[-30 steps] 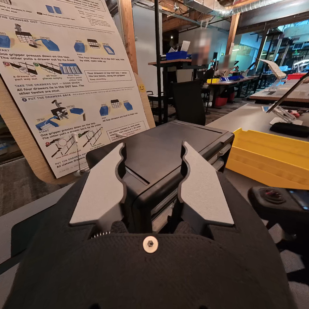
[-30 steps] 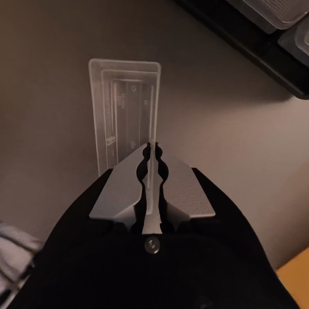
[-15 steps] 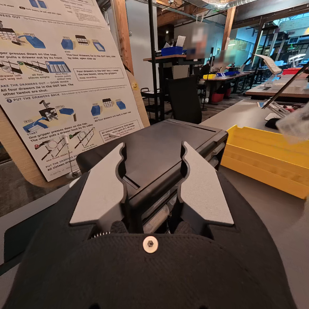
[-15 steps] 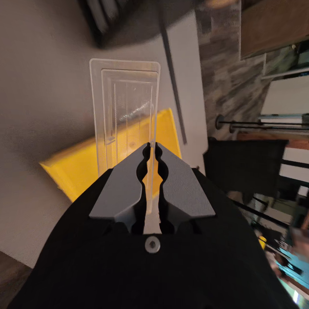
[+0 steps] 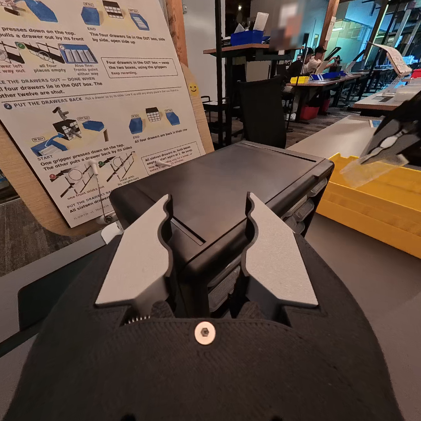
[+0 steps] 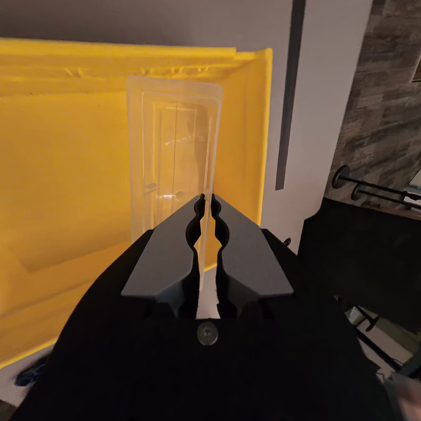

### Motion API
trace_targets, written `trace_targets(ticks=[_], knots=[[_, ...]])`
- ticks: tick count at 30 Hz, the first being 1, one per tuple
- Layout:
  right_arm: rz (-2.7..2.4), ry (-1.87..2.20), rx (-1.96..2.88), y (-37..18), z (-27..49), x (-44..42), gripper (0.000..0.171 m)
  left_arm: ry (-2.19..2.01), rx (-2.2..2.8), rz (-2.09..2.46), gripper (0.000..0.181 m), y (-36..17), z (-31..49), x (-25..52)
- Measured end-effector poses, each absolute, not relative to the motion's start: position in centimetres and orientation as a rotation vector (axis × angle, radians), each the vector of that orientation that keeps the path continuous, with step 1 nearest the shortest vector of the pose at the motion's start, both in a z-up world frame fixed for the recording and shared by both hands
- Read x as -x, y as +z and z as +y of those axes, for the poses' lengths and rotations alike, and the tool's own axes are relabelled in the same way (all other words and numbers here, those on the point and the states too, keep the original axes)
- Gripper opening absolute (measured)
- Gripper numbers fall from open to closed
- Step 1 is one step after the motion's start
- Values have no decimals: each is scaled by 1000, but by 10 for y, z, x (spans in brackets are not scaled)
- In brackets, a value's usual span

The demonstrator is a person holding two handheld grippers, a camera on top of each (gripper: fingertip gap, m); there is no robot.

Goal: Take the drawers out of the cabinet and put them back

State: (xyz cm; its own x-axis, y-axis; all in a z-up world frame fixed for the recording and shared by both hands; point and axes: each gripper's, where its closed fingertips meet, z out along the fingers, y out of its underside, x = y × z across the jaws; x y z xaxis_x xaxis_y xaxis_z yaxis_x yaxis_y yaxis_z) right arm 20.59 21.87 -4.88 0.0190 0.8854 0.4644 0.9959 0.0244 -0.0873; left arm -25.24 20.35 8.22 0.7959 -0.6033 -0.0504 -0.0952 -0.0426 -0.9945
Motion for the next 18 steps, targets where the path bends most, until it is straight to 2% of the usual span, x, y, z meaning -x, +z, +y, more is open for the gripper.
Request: trace_targets(ticks=[8,15,18], knots=[[-2127,-440,1805,-115,244,-208,3,-407,1586,579,61,82,205,253],[-2185,-517,1680,-133,263,-208,4,-376,1602,578,62,74,212,255],[-2173,-576,1666,-134,272,-214,11,-392,1588,576,62,76,212,255]])
